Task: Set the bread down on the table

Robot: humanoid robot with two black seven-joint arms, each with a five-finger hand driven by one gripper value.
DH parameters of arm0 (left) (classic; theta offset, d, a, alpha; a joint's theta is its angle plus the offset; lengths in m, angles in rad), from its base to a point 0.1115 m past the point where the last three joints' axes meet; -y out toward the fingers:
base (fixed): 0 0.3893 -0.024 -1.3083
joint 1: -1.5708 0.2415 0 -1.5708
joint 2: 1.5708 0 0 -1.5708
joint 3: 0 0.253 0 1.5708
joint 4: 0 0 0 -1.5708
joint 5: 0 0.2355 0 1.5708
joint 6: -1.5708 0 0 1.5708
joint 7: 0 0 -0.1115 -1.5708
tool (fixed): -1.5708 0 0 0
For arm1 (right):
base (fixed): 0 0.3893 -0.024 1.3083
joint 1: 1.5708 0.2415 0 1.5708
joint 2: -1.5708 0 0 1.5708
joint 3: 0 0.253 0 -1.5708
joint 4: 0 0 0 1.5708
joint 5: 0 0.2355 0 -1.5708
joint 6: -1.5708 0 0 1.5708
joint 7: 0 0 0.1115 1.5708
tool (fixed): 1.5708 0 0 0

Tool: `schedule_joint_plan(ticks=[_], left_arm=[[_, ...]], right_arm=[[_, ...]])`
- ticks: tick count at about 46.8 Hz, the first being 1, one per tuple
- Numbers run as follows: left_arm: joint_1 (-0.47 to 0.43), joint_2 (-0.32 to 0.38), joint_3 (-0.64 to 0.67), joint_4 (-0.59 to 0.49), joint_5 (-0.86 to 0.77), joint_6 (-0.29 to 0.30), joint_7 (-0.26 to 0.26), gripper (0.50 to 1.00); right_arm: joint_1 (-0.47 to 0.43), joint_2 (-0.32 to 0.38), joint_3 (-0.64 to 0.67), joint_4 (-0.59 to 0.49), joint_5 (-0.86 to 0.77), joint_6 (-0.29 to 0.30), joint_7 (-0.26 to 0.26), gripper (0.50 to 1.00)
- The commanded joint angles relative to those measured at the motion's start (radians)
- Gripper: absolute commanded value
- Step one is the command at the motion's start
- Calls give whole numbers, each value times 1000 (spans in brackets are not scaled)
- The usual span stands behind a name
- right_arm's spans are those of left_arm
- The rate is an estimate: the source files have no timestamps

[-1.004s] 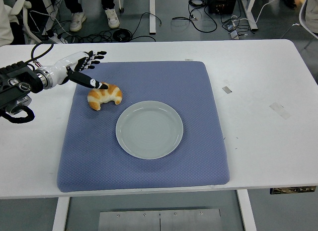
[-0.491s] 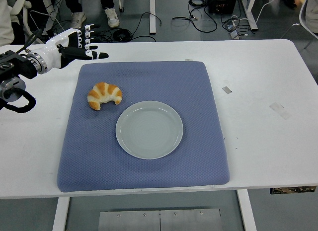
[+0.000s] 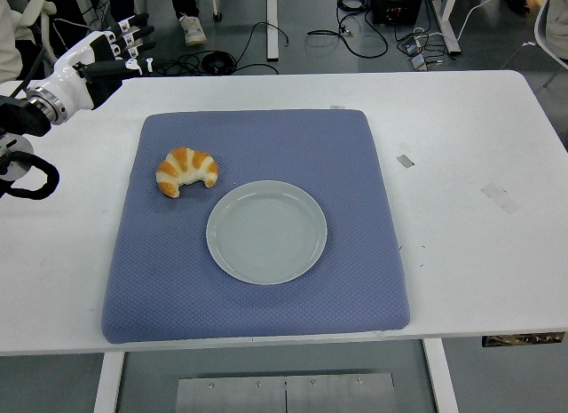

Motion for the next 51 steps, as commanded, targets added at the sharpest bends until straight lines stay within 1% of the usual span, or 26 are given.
schedule_joint_plan(ticks=[1,6,11,15,21,24,26,28,31,35,42,46,51], left_arm=[[11,-5,-28,0,-30,3,-2,981],[22,-15,-60,0,-89,6,-2,981],[25,-19,-66,1,-98,4,-5,981],[32,-38,-78,6,-99,3,-7,981],[54,-67,-85,49,-96,-18,-7,981],[56,-87,-86,98,-96,-35,-8,981],[49,-104,-86,142,-96,-54,-8,981],[46,-120,-83,188,-96,-84,-8,981],[43,-134,-82,240,-96,-153,-8,981],[42,-136,-78,263,-96,-218,-8,981],[43,-137,-78,277,-96,-264,-8,981],[42,-157,-80,312,-96,-298,-8,981],[34,-183,-82,363,-96,-305,-10,981]], right_arm=[[0,0,1,0,0,0,0,1000],[0,0,-1,0,0,0,0,1000],[0,0,1,0,0,0,0,1000],[0,0,-1,0,0,0,0,1000],[0,0,1,0,0,0,0,1000],[0,0,1,0,0,0,0,1000],[0,0,-1,0,0,0,0,1000],[0,0,-1,0,0,0,0,1000],[0,0,1,0,0,0,0,1000],[0,0,-1,0,0,0,0,1000],[2,0,2,3,0,2,0,1000],[5,0,2,8,0,3,0,1000],[6,0,1,5,0,3,0,1000]])
